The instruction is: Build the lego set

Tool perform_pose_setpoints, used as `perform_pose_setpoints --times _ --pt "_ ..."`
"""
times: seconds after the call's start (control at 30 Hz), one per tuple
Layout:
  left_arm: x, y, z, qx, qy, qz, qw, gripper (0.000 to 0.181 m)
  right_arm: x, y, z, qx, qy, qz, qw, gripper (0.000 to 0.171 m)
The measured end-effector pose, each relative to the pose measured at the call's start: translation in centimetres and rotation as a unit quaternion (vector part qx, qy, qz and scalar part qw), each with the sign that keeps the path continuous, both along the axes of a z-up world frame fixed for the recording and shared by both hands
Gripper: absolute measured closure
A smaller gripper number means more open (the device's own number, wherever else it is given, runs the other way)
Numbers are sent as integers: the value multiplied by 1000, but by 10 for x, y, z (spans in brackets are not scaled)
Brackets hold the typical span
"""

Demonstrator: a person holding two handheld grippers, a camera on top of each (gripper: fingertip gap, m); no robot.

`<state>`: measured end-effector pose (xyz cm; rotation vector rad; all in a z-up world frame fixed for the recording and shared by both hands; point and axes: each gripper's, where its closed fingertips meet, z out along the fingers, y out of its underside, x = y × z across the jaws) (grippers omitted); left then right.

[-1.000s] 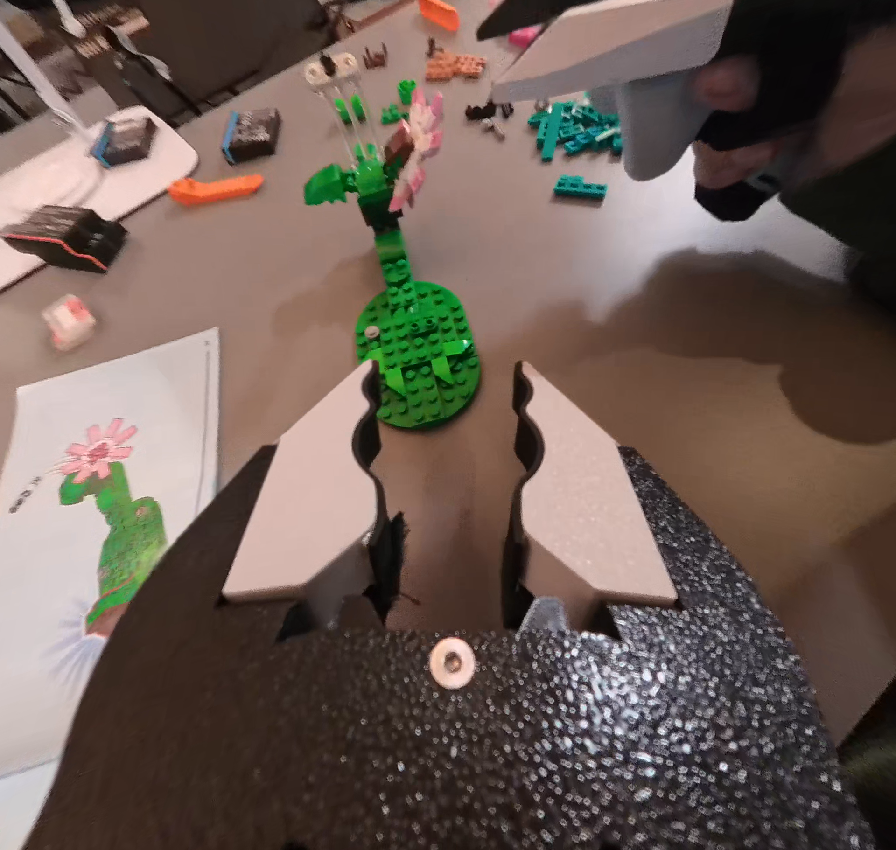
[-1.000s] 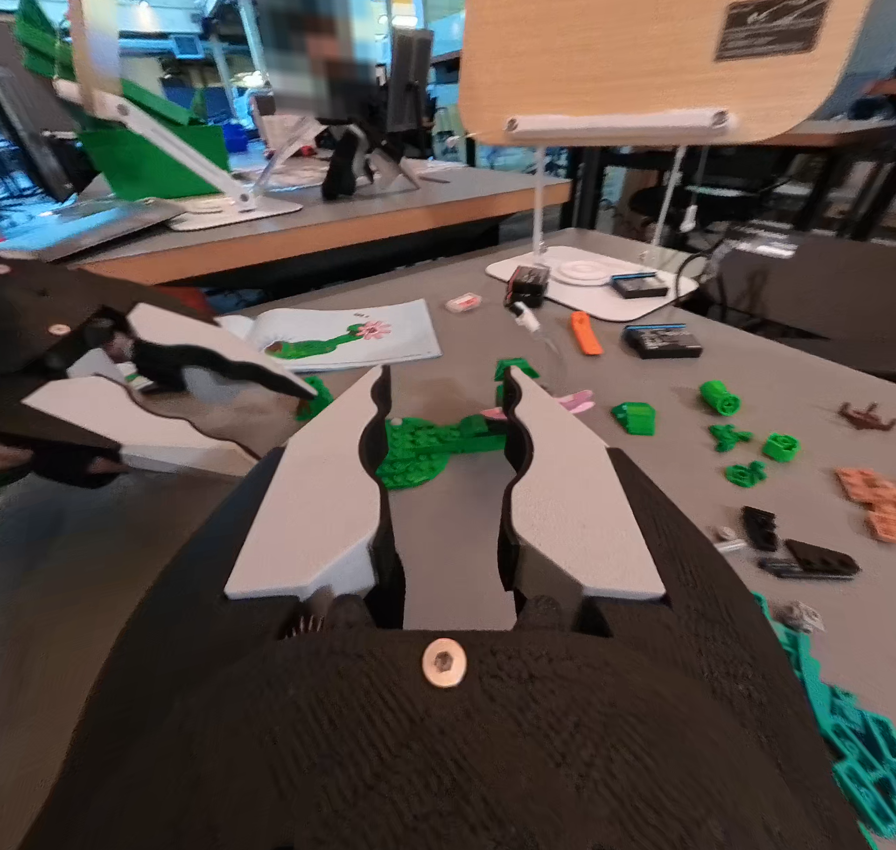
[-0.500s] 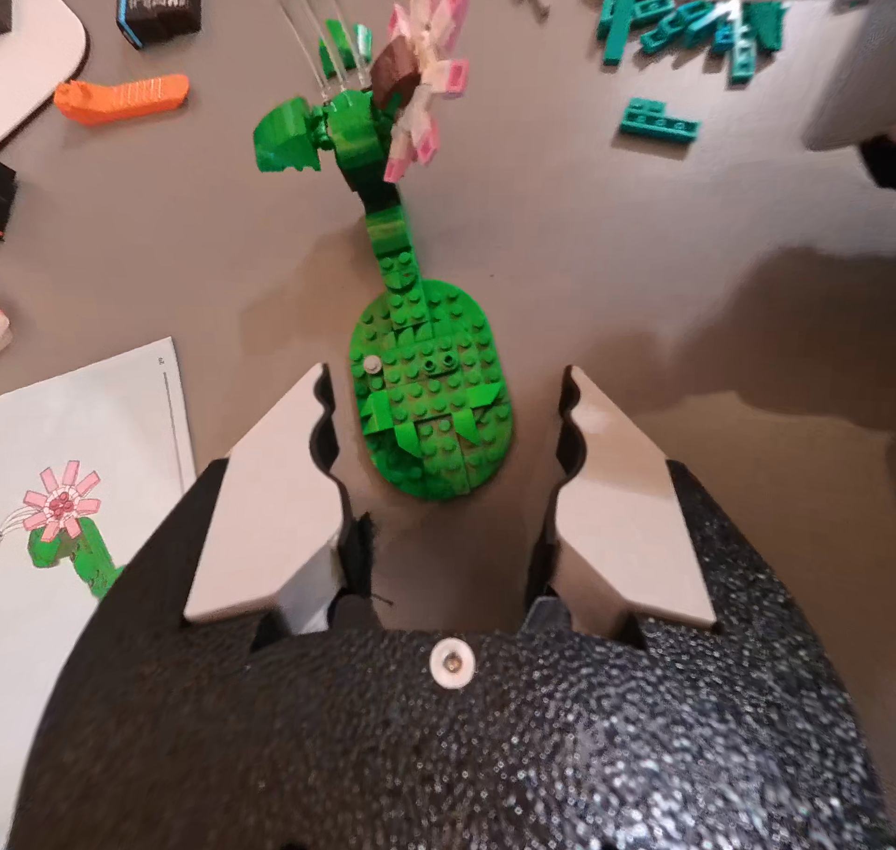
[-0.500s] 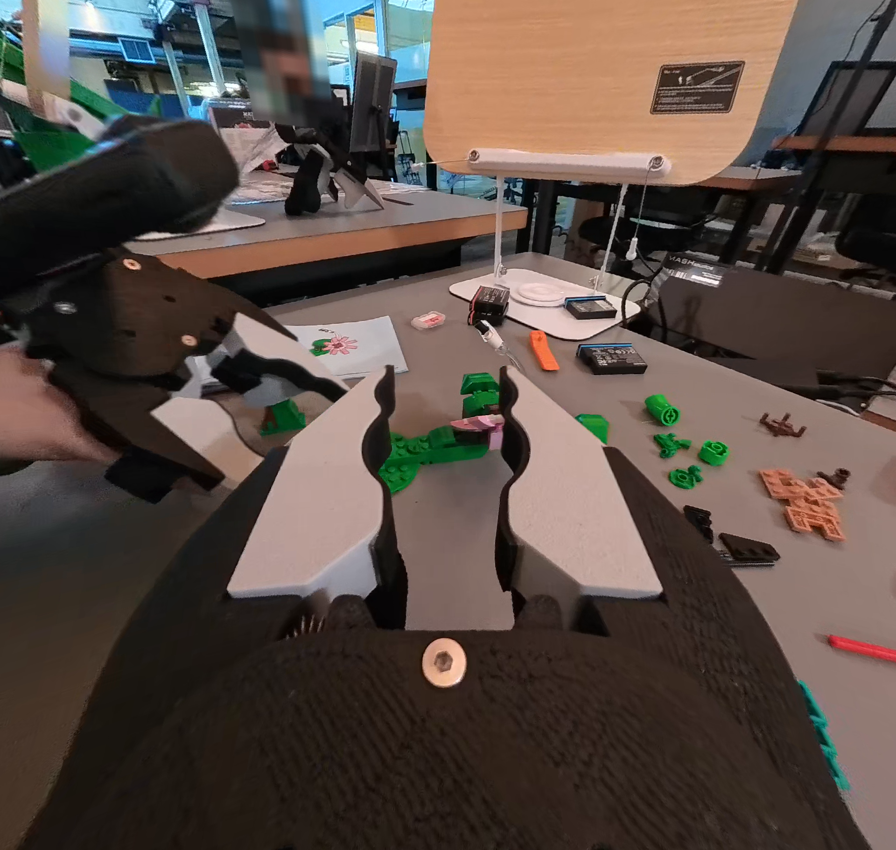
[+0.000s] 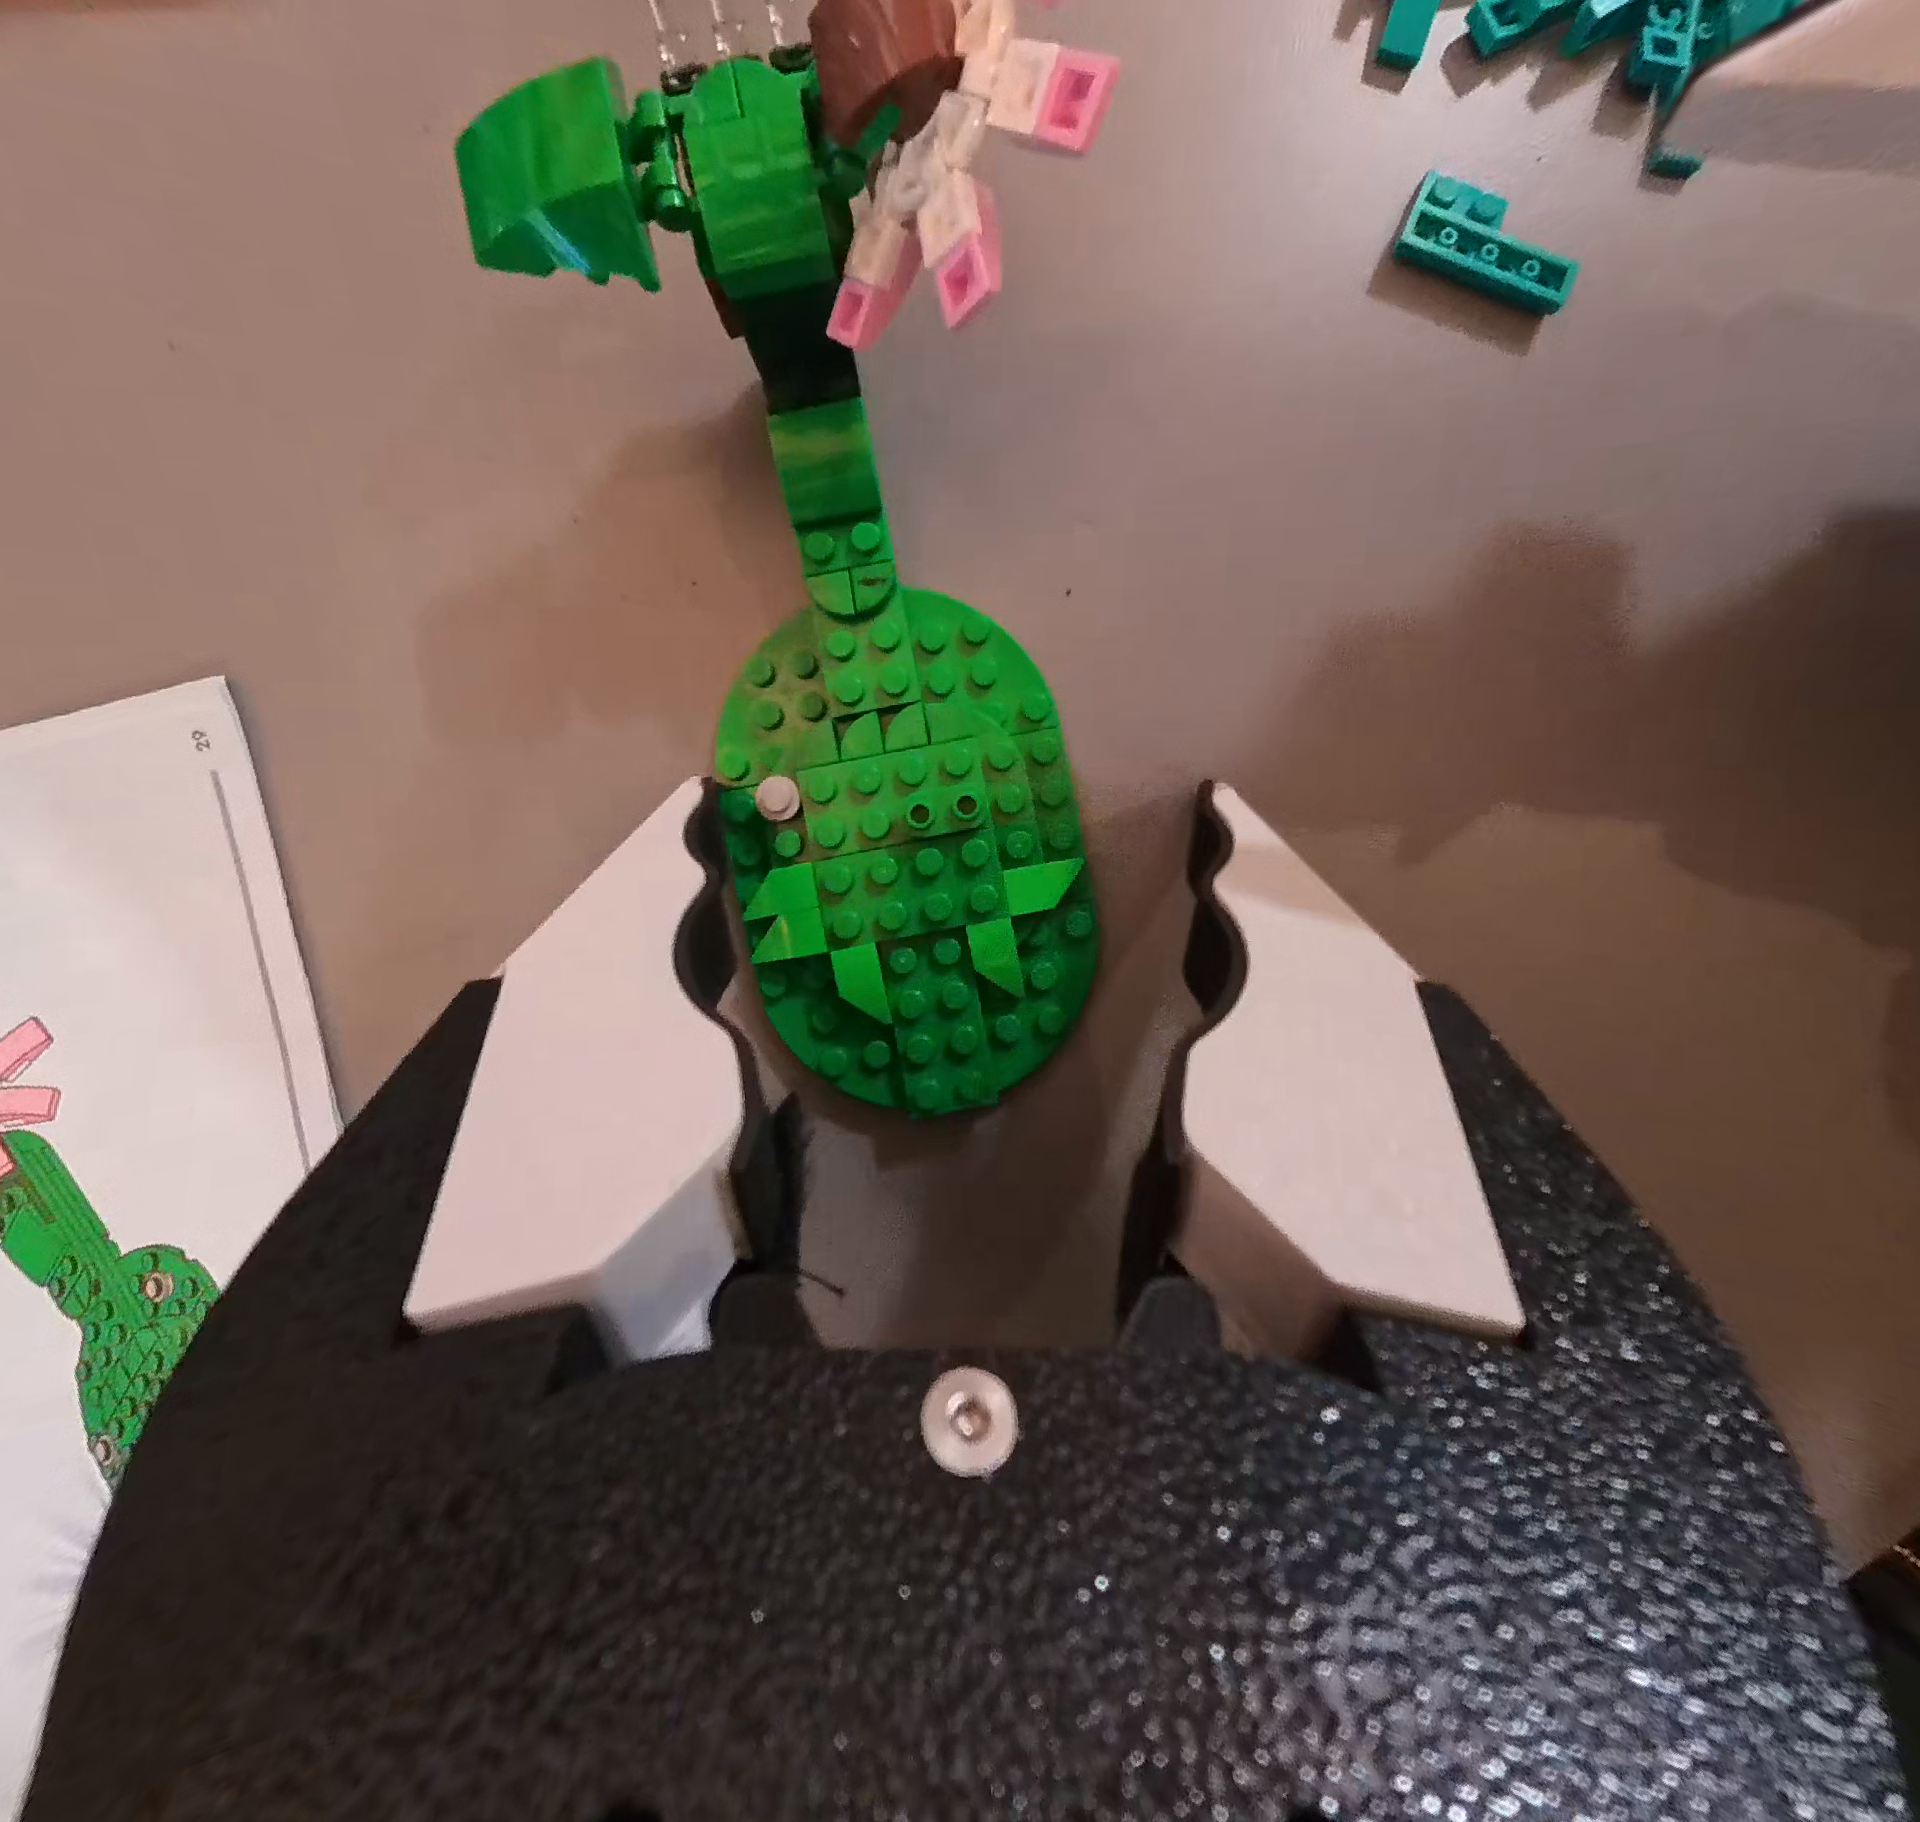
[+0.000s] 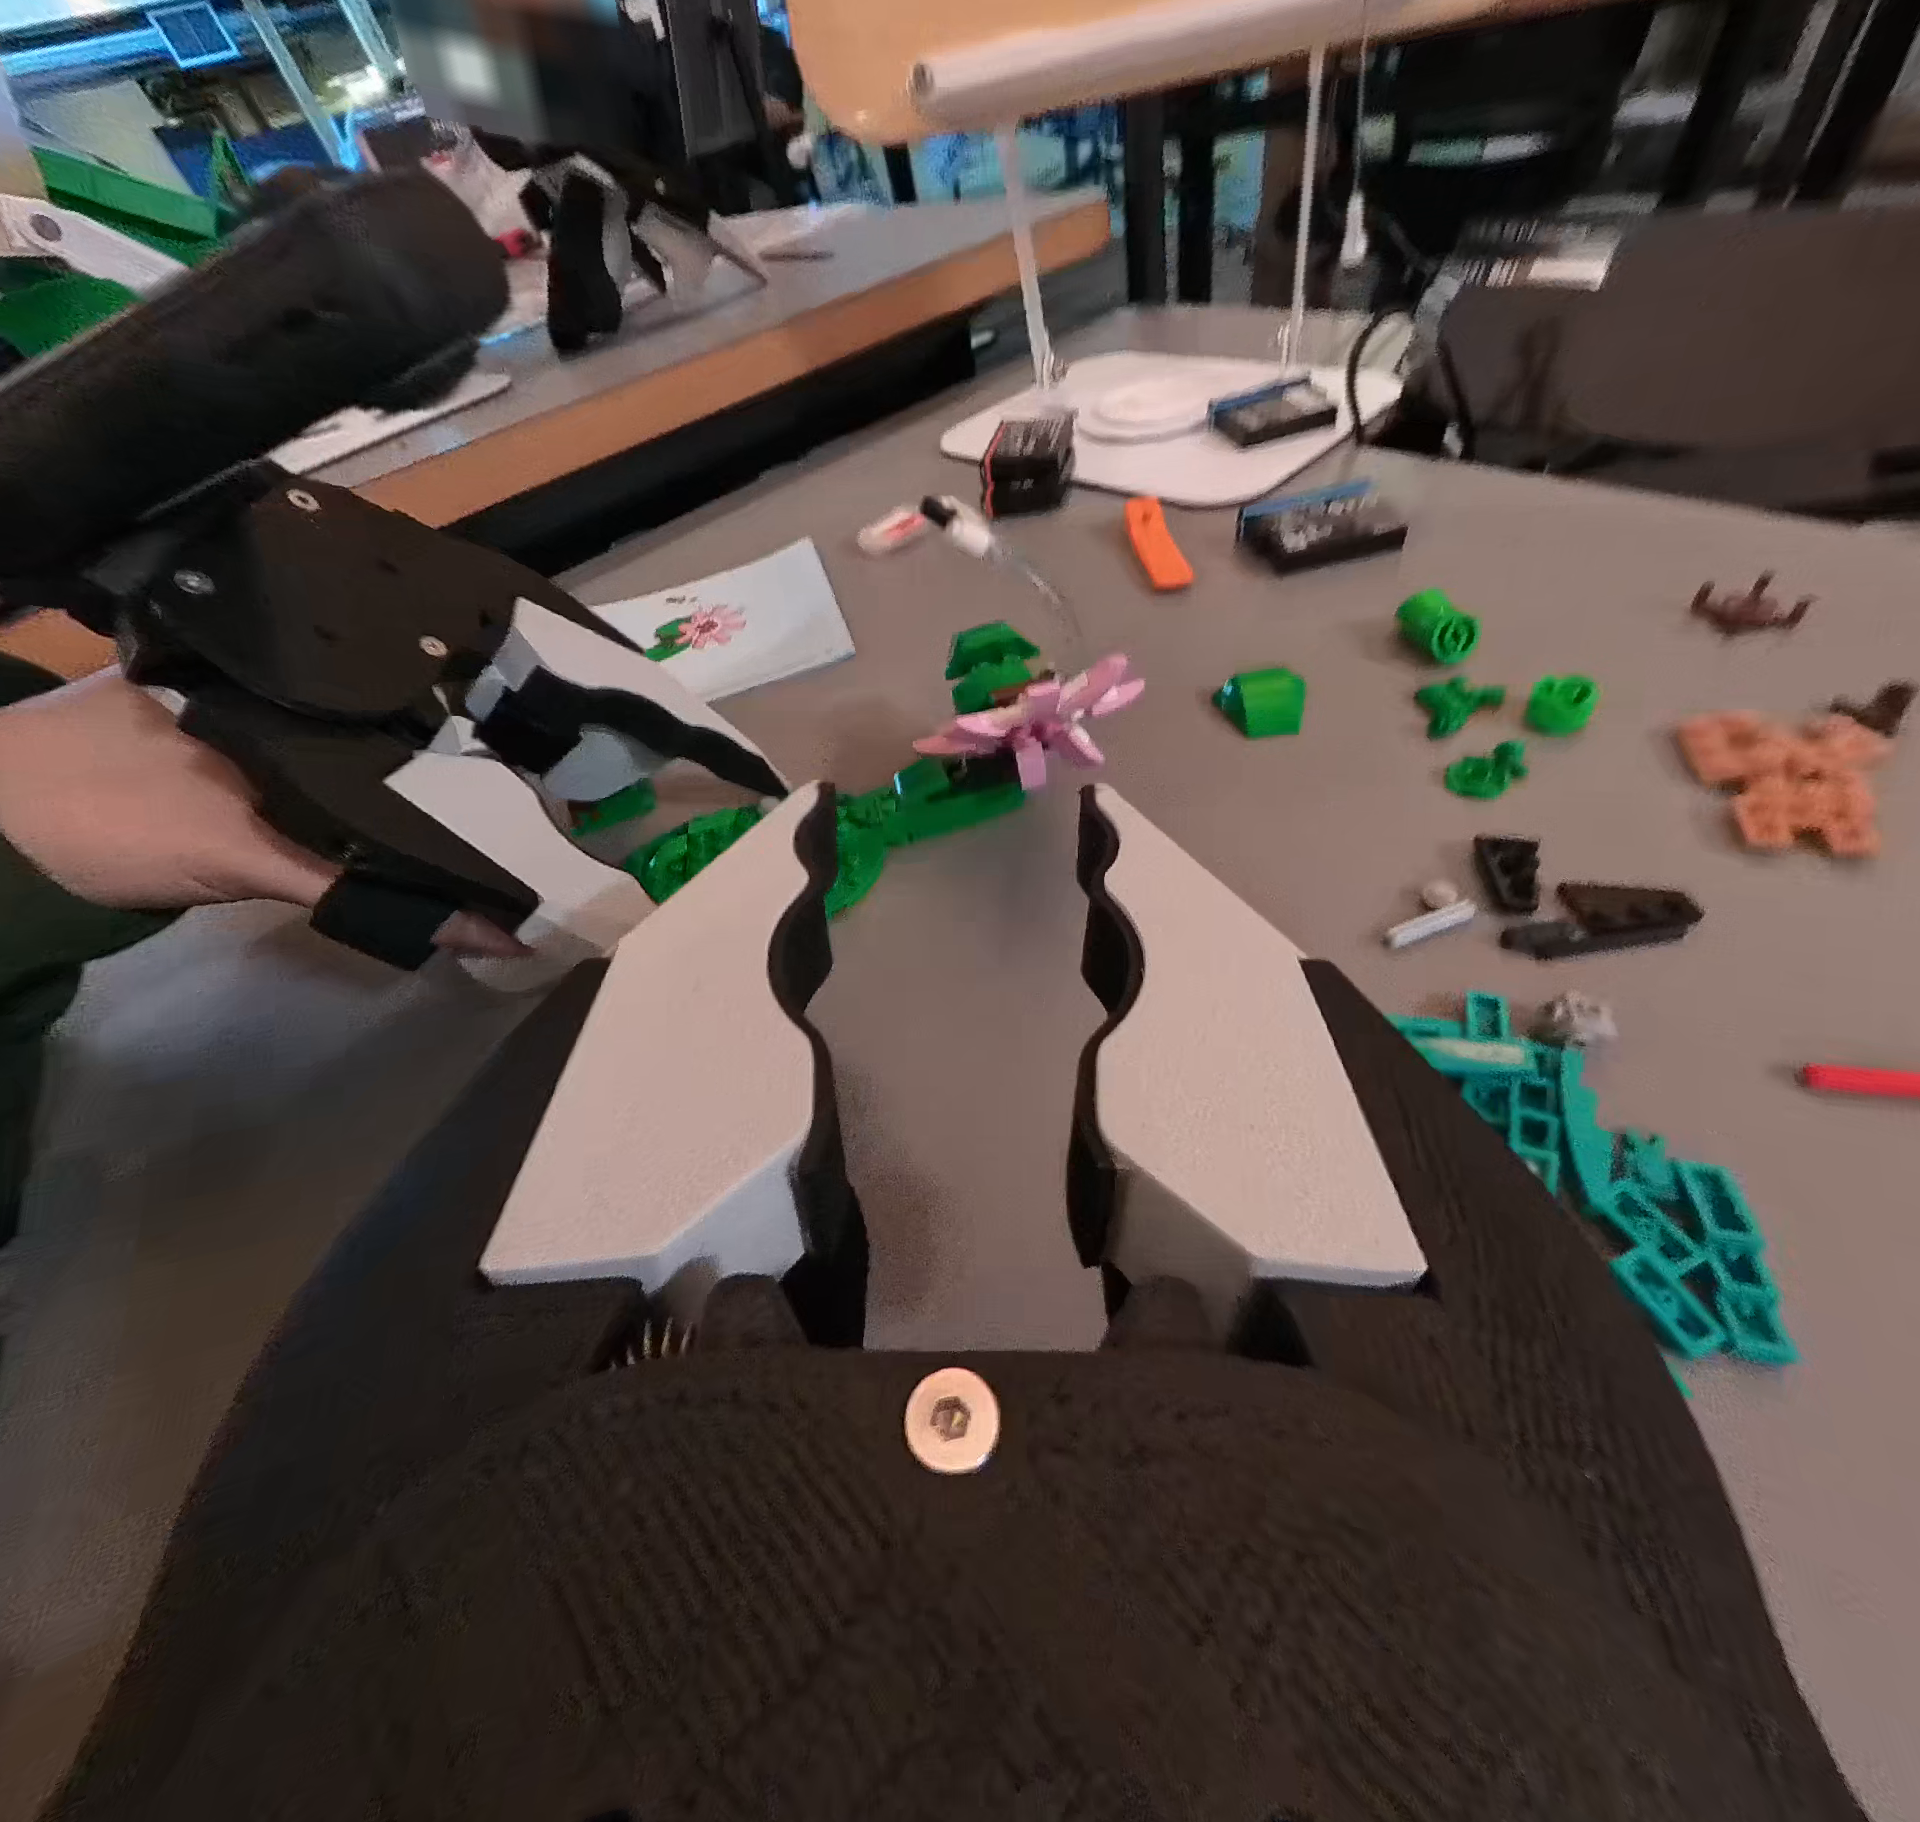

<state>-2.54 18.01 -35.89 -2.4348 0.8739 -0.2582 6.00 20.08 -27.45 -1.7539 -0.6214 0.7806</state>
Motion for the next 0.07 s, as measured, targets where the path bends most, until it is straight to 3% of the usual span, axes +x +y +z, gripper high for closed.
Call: perform_pose_setpoints --times 0.07 --pt "1 0 1 2 -2 -4 1000 102 -1 1 -9 -44 0 8 999 126"
